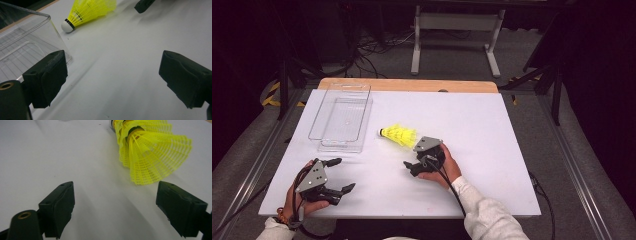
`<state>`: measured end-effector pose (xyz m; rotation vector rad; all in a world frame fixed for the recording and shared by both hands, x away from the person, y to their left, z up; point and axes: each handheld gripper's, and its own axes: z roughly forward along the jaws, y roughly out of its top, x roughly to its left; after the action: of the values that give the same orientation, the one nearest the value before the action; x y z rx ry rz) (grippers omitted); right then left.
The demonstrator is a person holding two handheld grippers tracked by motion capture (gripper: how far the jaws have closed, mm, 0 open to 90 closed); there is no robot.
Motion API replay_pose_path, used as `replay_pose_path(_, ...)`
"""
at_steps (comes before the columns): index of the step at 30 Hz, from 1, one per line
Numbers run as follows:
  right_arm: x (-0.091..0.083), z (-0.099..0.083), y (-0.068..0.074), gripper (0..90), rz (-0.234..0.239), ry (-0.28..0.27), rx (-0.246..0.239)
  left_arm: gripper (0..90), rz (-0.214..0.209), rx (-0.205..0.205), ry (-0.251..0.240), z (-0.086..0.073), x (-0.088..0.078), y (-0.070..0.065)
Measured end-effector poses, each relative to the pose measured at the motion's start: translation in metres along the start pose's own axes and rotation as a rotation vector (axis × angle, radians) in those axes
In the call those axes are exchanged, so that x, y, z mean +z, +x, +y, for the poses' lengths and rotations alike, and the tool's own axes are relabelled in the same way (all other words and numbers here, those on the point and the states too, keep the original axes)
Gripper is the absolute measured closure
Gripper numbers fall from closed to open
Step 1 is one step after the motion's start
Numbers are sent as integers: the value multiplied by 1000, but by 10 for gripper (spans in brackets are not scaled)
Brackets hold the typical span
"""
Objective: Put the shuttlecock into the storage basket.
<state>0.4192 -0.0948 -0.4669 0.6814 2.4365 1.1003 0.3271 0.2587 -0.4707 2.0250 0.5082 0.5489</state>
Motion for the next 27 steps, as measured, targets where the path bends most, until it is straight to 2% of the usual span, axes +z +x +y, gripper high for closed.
replay_pose_path(2, 9, 5, -3, 177, 18, 5, 19, 92, 0, 0, -3, 0, -1, 0)
replay_pose_path(4, 17, 12, -3, 178, 22, 12, 16, 92, -2, -4, -6, 0, -1, 0)
replay_pose_path(12, 34, 28, -5, 245, 21, -42, 46, 92, -10, -8, -14, -1, -1, 1)
replay_pose_path(17, 45, 35, -8, 312, -9, -70, 91, 91, -21, -10, -17, -1, -1, 1)
replay_pose_path(19, 49, 36, -12, 313, -7, -67, 109, 91, -25, -6, -17, -1, -1, 1)
replay_pose_path(23, 54, 42, -15, 365, -41, -66, 125, 91, -27, -8, -19, -1, -1, 1)
replay_pose_path(24, 55, 43, -16, 410, -41, -60, 124, 91, -27, -9, -19, -1, -1, 1)
replay_pose_path(27, 58, 45, -18, 439, -48, -58, 137, 91, -28, -7, -18, -1, -1, 1)
